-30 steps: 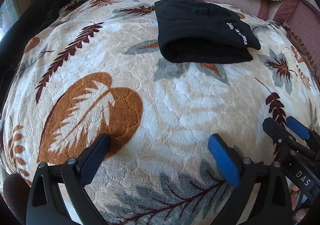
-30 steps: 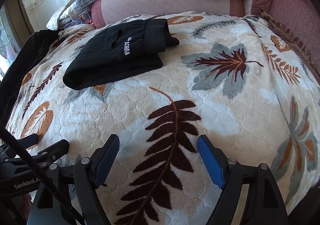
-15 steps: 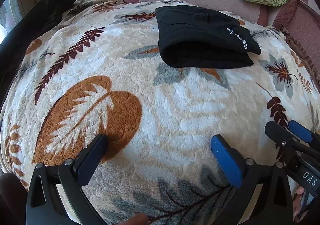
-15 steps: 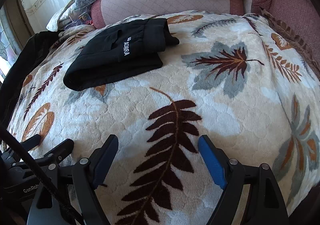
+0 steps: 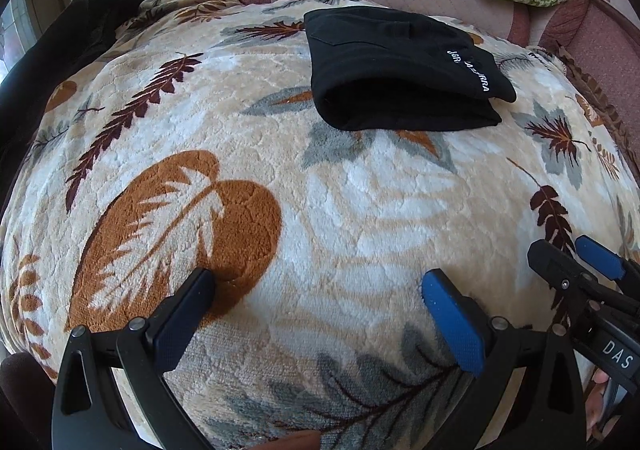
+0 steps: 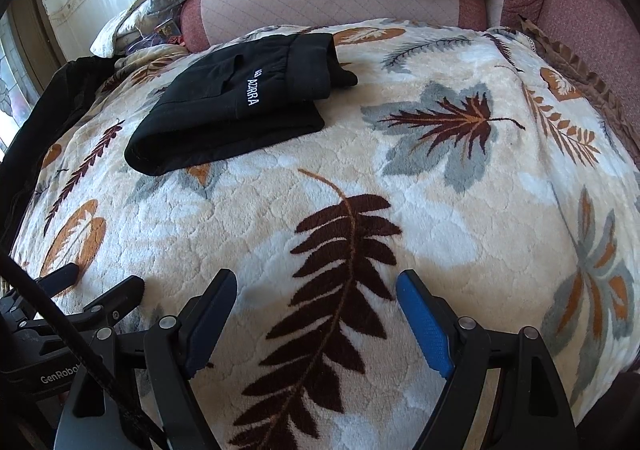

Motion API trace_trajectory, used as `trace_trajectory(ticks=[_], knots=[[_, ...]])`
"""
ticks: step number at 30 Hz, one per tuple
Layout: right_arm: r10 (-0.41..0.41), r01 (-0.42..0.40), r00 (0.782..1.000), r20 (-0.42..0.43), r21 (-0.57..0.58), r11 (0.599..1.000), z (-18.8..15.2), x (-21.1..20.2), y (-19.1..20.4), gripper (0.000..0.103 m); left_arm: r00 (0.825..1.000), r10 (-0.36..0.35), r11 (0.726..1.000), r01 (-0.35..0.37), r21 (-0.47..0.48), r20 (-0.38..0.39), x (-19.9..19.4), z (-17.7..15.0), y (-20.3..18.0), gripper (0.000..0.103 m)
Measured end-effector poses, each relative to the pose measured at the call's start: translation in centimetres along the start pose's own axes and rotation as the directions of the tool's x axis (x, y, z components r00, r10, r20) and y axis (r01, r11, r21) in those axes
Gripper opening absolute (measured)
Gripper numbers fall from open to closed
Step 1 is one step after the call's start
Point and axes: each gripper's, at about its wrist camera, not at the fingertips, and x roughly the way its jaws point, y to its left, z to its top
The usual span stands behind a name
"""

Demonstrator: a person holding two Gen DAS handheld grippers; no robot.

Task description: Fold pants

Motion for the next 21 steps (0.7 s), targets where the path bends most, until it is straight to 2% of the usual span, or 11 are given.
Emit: trace_trajectory(ticks=[9, 16, 19, 21], knots=[[0.000, 0.000, 1.000, 0.015, 0.032, 0.999, 0.0, -0.7, -0.3, 0.086, 1.000, -0.007, 1.000, 0.007, 0.006, 0.002, -0.2, -0.2, 0.0, 0.103], [-0.020, 0.020, 0.999, 0.032, 0.002, 1.000, 0.1, -1.1, 0.1, 0.086, 1.000, -0.010, 1.000, 0.010, 0.014, -0.007, -0.2, 0.0, 0.0, 0.103], [-0.025, 0.026, 0.999, 0.026, -0.013, 1.000, 0.1, -1.1, 0.3, 0.086, 1.000, 0.008, 1.000, -0.008, 0.025, -0.008, -0.6, 0.2, 0.0, 0.103], [-0.025, 0.025, 0.999, 0.026, -0.016, 1.000, 0.2, -1.1, 0.4, 0.086, 0.999, 0.030, 0.999, -0.030, 0.021, 0.019, -1.5, 0.2, 0.0, 0.103]])
